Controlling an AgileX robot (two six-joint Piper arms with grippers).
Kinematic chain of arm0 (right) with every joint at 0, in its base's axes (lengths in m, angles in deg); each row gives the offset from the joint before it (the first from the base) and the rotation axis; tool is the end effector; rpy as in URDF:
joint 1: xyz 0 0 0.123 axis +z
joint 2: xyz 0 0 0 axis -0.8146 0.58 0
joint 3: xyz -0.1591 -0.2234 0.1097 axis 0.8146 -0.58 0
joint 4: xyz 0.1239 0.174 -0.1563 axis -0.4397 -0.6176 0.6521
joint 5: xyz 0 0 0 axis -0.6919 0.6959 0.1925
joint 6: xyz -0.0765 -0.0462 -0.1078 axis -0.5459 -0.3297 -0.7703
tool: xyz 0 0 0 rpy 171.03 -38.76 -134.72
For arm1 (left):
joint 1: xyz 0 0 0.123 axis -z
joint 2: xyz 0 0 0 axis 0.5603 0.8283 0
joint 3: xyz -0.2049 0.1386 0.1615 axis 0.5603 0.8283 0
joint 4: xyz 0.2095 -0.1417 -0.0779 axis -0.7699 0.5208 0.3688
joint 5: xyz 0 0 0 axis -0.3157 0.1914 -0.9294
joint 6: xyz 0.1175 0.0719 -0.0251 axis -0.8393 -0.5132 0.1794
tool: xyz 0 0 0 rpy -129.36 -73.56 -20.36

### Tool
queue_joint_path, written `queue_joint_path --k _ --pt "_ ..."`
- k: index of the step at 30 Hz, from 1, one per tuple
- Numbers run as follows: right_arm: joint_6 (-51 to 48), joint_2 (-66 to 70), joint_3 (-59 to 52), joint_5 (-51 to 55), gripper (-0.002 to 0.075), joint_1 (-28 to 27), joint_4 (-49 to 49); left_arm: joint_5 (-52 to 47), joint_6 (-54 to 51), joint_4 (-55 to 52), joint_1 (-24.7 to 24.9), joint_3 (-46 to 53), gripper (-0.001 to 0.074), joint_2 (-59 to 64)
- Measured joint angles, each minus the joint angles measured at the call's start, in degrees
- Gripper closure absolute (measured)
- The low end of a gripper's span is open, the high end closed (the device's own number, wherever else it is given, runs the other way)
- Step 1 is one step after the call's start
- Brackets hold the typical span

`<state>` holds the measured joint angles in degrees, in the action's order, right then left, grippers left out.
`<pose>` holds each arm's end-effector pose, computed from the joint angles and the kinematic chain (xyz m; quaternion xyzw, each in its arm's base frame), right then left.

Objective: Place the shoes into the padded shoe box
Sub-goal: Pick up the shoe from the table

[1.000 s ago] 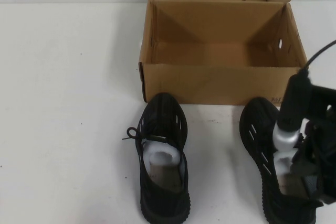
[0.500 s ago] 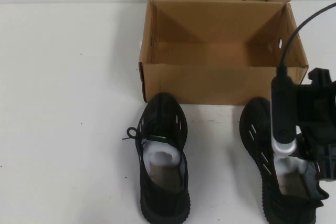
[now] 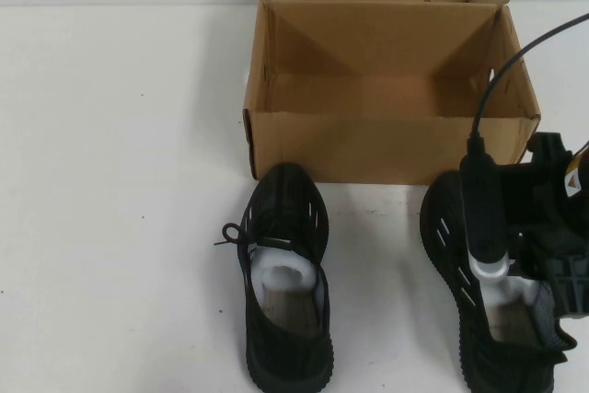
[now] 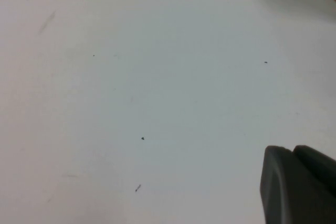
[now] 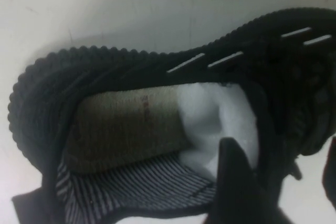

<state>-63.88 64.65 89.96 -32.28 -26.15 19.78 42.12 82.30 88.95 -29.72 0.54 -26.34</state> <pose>0.2600 0.1292 0.2369 -0.6828 0.7081 -0.0825 0.1601 0.1016 -0.0077 0.1562 0.0405 0.8043 -0.0153 0.5926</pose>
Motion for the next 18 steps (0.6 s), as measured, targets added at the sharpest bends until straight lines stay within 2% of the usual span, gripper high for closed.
queue_joint_path --k 18 --pt "0.00 3.93 0.00 -0.39 0.0430 -0.54 3.01 0.00 0.00 0.00 0.00 0.00 0.0738 0.00"
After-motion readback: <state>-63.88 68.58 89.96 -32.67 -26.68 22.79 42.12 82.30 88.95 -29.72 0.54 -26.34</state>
